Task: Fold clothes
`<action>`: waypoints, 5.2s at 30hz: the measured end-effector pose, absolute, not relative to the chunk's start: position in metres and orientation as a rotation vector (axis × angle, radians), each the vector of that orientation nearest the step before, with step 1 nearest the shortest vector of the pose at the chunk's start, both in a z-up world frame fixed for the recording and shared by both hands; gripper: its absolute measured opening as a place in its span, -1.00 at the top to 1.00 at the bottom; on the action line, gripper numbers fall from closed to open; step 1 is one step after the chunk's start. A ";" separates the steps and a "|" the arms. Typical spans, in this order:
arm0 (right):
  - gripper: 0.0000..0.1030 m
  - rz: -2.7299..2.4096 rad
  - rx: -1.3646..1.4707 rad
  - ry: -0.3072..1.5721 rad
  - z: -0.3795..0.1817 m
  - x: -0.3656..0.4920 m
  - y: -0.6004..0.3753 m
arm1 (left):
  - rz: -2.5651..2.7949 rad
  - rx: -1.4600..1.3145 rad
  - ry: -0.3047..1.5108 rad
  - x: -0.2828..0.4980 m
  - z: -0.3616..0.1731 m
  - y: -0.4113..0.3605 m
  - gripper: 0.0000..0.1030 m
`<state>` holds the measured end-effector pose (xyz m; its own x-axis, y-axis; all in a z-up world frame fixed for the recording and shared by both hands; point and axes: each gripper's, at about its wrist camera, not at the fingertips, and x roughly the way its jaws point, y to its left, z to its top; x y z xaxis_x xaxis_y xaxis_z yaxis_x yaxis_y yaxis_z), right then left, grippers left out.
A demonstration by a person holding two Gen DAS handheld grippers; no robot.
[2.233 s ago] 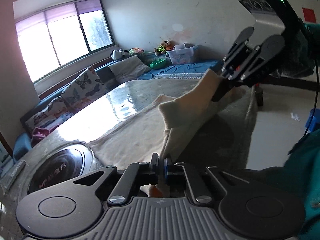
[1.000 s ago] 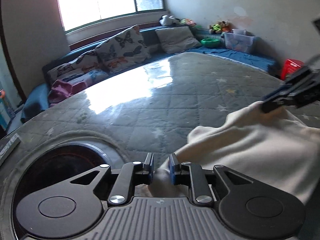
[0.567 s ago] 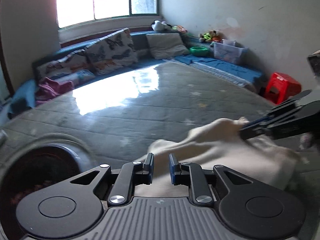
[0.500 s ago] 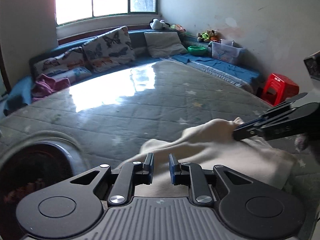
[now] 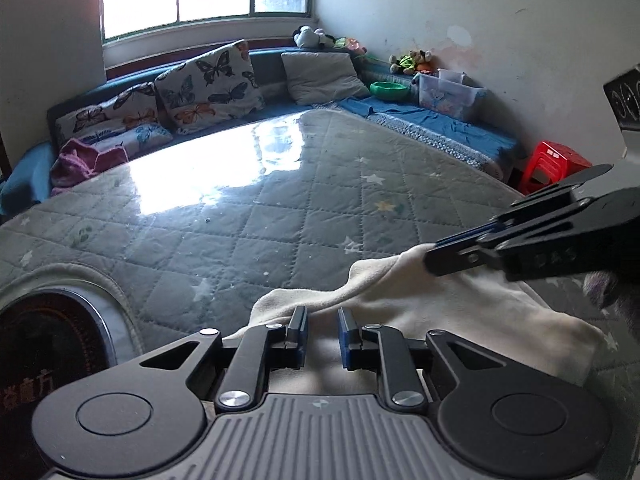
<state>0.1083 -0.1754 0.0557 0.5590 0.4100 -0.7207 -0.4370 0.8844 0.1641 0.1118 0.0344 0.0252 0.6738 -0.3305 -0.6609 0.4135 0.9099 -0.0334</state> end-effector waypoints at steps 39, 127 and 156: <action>0.78 0.647 -0.231 0.787 0.054 0.018 -0.149 | -0.395 0.087 0.745 0.125 0.019 0.031 0.60; 0.65 0.477 -0.083 0.745 0.054 0.061 -0.197 | -0.238 -0.105 0.681 0.075 0.026 0.106 0.38; 0.64 0.423 -0.112 0.770 0.045 0.113 -0.182 | -0.162 -0.066 0.658 0.096 0.029 0.116 0.38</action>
<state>0.1126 -0.1825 0.0450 0.6384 0.3296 -0.6956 -0.4105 0.9102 0.0546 0.0965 0.1161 0.0287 0.7791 -0.1710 -0.6031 0.1293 0.9852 -0.1124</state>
